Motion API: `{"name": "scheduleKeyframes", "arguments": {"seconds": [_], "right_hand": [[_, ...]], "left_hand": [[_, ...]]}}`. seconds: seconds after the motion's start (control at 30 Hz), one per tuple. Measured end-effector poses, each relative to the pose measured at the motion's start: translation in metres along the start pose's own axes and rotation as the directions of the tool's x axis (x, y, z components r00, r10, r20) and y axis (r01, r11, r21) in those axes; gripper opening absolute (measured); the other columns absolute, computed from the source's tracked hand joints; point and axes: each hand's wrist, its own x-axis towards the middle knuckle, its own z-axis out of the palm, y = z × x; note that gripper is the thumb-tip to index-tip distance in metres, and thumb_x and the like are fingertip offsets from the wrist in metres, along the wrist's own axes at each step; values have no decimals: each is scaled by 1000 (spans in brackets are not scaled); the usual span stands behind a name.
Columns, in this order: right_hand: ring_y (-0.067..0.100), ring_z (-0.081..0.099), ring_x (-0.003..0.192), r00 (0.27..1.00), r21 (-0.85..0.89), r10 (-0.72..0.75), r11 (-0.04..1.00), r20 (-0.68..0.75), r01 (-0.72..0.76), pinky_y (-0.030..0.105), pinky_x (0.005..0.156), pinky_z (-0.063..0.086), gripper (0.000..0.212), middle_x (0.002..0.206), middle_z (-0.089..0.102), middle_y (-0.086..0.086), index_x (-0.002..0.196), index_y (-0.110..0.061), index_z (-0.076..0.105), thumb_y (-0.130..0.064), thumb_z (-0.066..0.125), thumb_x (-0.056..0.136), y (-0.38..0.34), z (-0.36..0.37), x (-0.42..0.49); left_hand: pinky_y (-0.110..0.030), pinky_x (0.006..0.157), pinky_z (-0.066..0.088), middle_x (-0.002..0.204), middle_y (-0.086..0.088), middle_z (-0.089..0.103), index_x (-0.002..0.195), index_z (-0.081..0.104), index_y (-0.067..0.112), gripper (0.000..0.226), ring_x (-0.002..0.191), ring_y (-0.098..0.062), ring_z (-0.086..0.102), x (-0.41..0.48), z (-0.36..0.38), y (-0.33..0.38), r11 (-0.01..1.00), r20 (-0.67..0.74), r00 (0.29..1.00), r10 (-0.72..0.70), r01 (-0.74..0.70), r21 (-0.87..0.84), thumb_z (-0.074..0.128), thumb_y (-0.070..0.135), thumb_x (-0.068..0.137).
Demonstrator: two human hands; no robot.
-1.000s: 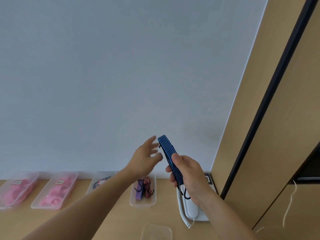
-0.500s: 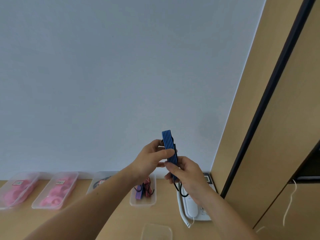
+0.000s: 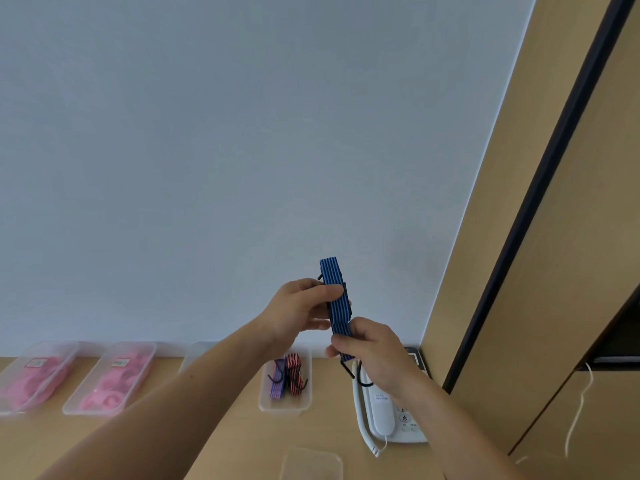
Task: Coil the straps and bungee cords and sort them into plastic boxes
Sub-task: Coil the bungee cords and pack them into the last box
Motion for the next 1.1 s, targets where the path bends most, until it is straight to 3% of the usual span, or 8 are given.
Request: {"name": "scheduleKeyframes", "arguments": {"seconds": [0.2, 0.37, 0.43, 0.6, 0.77, 0.93, 1.0, 1.1], "right_hand": [[25, 57, 51, 997, 229, 47, 972, 58, -59, 30, 54, 48, 17, 70, 70, 17, 97, 0, 58, -17, 55, 98, 2, 5, -4], [22, 63, 57, 986, 420, 105, 895, 127, -150, 29, 50, 48, 21, 85, 74, 21, 105, 5, 59, -13, 48, 100, -4, 9, 0], [20, 63, 60, 982, 542, 111, 821, 151, -176, 28, 52, 49, 26, 89, 72, 23, 110, 10, 61, -7, 46, 97, -8, 6, 2], [23, 64, 66, 975, 623, 122, 752, 186, -213, 29, 58, 50, 31, 79, 66, 16, 102, 6, 63, -15, 41, 94, -11, 3, 0], [28, 63, 77, 970, 640, 121, 734, 209, -229, 29, 60, 47, 66, 89, 63, 18, 114, -1, 68, -60, 45, 94, -3, 4, -2], [21, 63, 73, 988, 612, 110, 775, 111, -155, 26, 57, 42, 52, 94, 66, 17, 110, 1, 69, -43, 69, 82, 5, 0, -5], [19, 67, 73, 993, 581, 118, 808, 6, -99, 26, 59, 44, 35, 94, 67, 15, 106, -2, 70, -27, 74, 82, 6, -4, -6], [17, 71, 76, 992, 330, 18, 944, -127, 25, 25, 64, 48, 27, 87, 71, 4, 112, -23, 69, -18, 74, 85, 8, -6, -8]], "left_hand": [[-39, 82, 56, 105, -9, 76, 116, 62, 2, 34, 98, -25, 72, 0, -9, -6, 1000, -38, 999, -1, 1, 11, 65, 27, 93], [-30, 78, 58, 105, 5, 73, 117, 58, 14, 36, 94, -9, 71, -1, -8, -10, 915, -82, 963, 256, -214, 342, 74, 24, 87], [-22, 79, 56, 111, 16, 67, 122, 55, 23, 43, 101, 5, 63, -2, -7, -15, 781, -55, 918, 393, -301, 548, 75, 26, 85], [-2, 77, 43, 119, 4, 68, 128, 58, 17, 46, 95, -5, 56, -7, -9, -28, 296, 165, 717, 677, -471, 831, 73, 21, 85], [-38, 85, 60, 129, -12, 66, 124, 66, 3, 52, 116, -28, 65, -8, -2, -32, -1, 374, 617, 693, -517, 856, 82, 3, 74], [-25, 116, 33, 158, 5, 35, 148, 43, 17, 65, 147, -7, 27, -5, -3, -39, 210, 414, 764, 495, -568, 796, 63, 8, 87], [-17, 117, 25, 161, 14, 23, 154, 31, 26, 74, 148, 2, 19, -8, 1, -39, 459, 356, 852, 384, -511, 727, 59, 11, 86], [-23, 106, 44, 145, 18, 51, 141, 46, 41, 60, 132, 0, 48, -12, 9, -29, 895, 186, 956, 228, -281, 347, 52, 17, 86]]}}
